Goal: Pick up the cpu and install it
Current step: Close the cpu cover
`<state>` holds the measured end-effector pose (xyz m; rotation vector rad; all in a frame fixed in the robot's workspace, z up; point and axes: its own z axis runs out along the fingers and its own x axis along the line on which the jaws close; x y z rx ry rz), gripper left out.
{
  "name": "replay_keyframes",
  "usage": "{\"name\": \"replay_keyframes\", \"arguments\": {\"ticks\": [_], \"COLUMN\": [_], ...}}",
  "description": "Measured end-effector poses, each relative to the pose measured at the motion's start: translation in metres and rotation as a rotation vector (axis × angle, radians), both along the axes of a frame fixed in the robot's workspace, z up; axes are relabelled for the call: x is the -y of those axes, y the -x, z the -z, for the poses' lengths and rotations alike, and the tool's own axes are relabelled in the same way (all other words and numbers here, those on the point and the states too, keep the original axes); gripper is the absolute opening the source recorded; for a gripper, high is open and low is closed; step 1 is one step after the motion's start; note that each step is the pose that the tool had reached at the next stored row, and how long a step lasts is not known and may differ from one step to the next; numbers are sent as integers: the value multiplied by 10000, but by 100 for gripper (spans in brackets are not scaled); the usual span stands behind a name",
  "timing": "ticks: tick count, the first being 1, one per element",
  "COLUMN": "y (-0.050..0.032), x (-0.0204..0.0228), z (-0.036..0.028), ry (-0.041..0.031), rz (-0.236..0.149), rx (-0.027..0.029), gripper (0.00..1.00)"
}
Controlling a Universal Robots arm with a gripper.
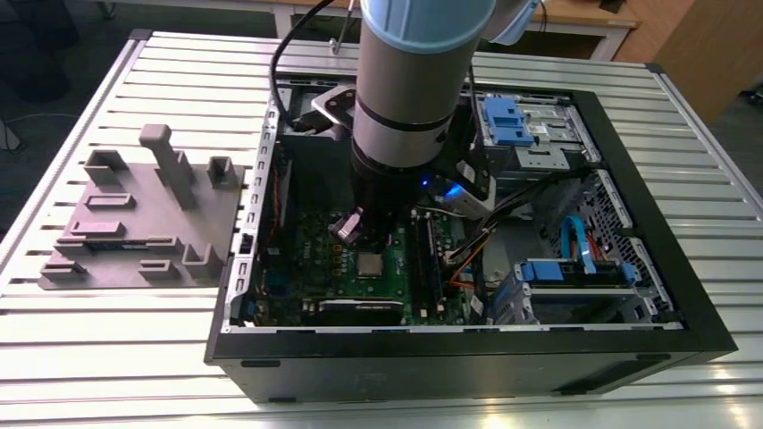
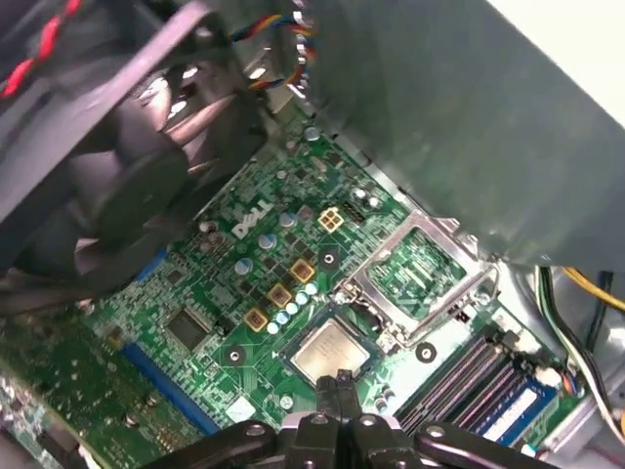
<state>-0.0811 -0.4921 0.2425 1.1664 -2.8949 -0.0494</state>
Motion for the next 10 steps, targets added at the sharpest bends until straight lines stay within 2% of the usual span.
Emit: {"name": "replay_keyframes", "arguments": {"ticks": [2,3,4,10], "y": [0,0,-2,-14], "x": [0,1,0,0], "z": [1,1,2,1], "ry": [-4,-36,-184,-1275], "rz": [-341,-453,-504,-549], "rx": [-1,0,5,32], "gripper": [10,10,10,10]}}
